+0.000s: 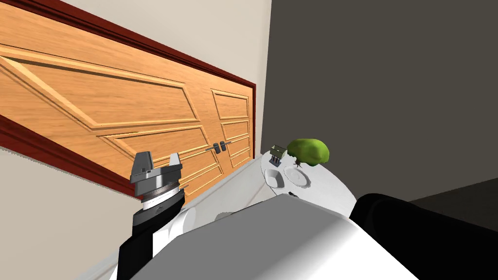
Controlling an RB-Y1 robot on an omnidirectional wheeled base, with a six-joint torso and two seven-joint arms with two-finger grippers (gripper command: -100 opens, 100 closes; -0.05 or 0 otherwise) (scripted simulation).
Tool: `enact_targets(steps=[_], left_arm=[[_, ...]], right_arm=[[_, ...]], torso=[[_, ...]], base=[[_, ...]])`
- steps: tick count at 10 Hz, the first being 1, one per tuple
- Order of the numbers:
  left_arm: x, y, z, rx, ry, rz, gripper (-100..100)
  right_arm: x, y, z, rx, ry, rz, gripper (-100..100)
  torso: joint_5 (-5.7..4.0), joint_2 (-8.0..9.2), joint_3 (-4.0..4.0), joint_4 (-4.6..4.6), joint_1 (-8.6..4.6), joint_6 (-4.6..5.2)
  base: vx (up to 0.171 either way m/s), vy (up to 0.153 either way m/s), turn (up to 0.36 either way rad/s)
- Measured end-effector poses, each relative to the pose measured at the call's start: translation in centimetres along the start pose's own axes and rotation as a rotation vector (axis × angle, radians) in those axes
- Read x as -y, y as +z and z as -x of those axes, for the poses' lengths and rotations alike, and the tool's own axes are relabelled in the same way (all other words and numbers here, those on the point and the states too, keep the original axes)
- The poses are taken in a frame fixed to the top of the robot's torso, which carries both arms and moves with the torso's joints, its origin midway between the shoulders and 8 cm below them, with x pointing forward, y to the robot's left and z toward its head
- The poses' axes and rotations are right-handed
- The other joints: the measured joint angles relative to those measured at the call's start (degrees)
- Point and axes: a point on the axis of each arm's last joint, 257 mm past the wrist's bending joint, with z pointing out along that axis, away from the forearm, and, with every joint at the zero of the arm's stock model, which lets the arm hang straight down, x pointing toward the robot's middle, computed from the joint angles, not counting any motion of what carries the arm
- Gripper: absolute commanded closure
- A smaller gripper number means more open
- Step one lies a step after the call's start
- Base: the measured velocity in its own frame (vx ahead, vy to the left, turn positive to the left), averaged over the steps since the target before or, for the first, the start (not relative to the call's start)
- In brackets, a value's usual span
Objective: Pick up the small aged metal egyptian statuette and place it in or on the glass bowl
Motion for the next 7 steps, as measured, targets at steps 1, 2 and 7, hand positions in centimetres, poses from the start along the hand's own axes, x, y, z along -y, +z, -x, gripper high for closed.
enact_targets(steps=[1,2,7], left_arm=[[0.0,0.0,0.0,0.000,0.000,0.000,0],[0.0,0.0,0.0,0.000,0.000,0.000,0],[0.0,0.0,0.0,0.000,0.000,0.000,0]], right_arm=[[1.1,-0.1,-0.1,-0.005,0.003,-0.030,-100],[2.5,-0.1,-1.0,-0.012,0.008,-0.072,-100],[10.2,-1.2,-3.1,-0.052,0.041,-0.279,-100]], torso=[[0.00,0.03,0.02,0.00,0.03,0.07],[0.01,0.04,0.02,0.01,0.09,0.02],[0.00,0.04,0.02,0.01,0.01,0.04]], base=[[0.020,-0.046,0.264],[0.025,-0.059,0.414],[0.017,-0.059,0.324]])
